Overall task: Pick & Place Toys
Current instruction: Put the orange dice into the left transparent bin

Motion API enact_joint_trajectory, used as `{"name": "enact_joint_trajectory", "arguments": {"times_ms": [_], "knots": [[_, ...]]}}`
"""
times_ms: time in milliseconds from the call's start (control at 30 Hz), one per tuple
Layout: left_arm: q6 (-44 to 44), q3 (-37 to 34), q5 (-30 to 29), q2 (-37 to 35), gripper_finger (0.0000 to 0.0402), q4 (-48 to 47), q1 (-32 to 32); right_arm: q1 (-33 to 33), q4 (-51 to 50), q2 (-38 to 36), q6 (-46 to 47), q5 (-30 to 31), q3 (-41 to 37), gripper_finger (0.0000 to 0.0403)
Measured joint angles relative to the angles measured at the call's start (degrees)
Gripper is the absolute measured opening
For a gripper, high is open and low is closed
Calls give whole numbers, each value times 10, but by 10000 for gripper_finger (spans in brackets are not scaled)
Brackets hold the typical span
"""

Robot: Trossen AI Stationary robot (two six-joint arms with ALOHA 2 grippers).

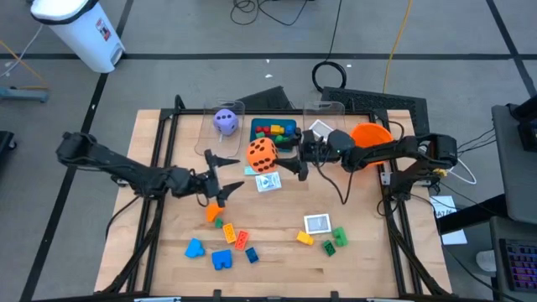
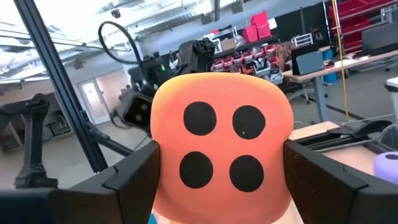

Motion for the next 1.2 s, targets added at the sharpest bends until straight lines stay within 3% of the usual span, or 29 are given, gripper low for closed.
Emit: {"name": "enact_joint_trajectory", "arguments": {"times_ms": [567,800,967,1200], "knots": [[-50,0,0,17,361,24,9,0,18,0,5,-13,0,289],[-16,0,0,17,364,24,18,0,17,0,6,-13,0,290],[-12,0,0,17,395,24,26,0,21,0,15,-12,0,290],[55,0,11,17,398,31,27,0,21,0,21,-11,0,290]]}}
